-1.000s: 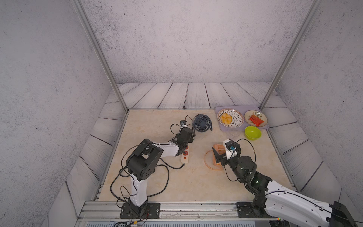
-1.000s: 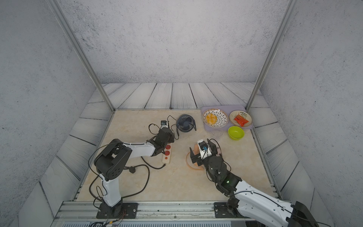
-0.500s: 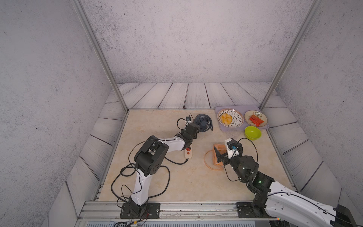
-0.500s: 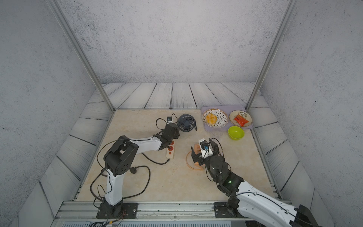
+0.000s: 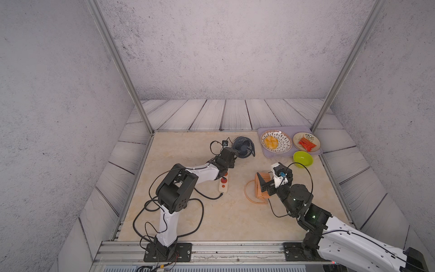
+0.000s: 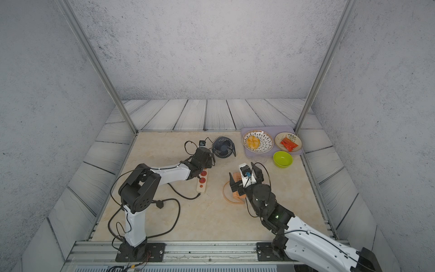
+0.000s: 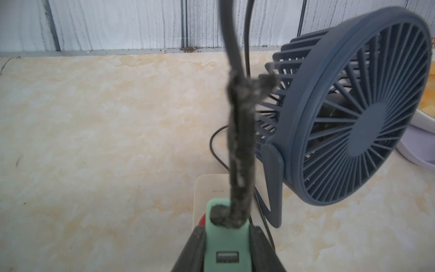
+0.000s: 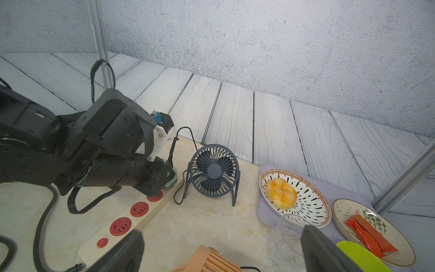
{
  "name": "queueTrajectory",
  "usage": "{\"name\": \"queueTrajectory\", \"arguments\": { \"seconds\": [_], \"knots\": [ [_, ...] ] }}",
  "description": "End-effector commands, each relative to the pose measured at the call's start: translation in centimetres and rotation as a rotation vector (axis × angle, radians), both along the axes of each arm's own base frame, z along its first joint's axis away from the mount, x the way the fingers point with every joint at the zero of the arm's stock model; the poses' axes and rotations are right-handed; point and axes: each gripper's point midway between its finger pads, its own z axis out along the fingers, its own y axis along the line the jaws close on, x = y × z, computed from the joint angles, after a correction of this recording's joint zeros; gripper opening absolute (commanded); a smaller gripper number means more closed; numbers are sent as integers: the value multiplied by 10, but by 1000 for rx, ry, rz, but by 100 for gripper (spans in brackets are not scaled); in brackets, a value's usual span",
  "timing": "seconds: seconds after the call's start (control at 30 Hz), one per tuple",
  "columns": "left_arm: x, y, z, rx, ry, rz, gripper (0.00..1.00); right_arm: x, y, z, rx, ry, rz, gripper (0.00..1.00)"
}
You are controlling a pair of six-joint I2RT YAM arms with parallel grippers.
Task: Plug the desk fan into the power strip
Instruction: Insert the plug into the socket.
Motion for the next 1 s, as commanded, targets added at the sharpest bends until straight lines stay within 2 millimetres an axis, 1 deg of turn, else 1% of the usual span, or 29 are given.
{"name": "queueTrajectory", "arguments": {
  "seconds": [0.0, 0.03, 0.1, 0.17, 0.27, 0.33, 0.43, 0.57, 0.6, 0.7, 0.83, 0.87, 0.97],
  "knots": [
    [-81, 56, -85, 285, 390, -76, 38, -3, -8, 16, 37, -24, -16, 99],
    [-76, 52, -72, 266, 361, -84, 43, -5, -9, 17, 38, -25, -16, 99],
    [-64, 47, -45, 244, 310, -96, 49, -6, -12, 16, 41, -20, -18, 99],
    [-54, 43, -21, 226, 266, -107, 60, -9, -15, 17, 52, -19, -22, 99],
    [-48, 38, 2, 225, 236, -142, 71, -13, -21, 18, 69, -21, -30, 99],
    [-48, 36, 13, 240, 235, -169, 75, -16, -25, 20, 76, -26, -33, 99],
    [-48, 33, 38, 245, 209, -216, 81, -20, -32, 20, 78, -26, -40, 99],
    [-46, 22, 71, 136, 144, -293, 81, -23, -40, 16, 78, -28, -60, 99],
    [-46, 17, 76, 105, 131, -313, 81, -23, -41, 14, 77, -29, -63, 99],
    [-41, 4, 80, 61, 105, -361, 80, -24, -43, 13, 74, -32, -72, 99],
    [-30, -5, 63, 54, 137, -385, 76, -23, -42, 14, 70, -32, -72, 99],
    [-25, -4, 55, 52, 165, -377, 74, -23, -42, 14, 68, -32, -74, 99],
    [-14, -1, 42, 63, 227, -354, 72, -22, -43, 13, 68, -33, -77, 99]
  ]
}}
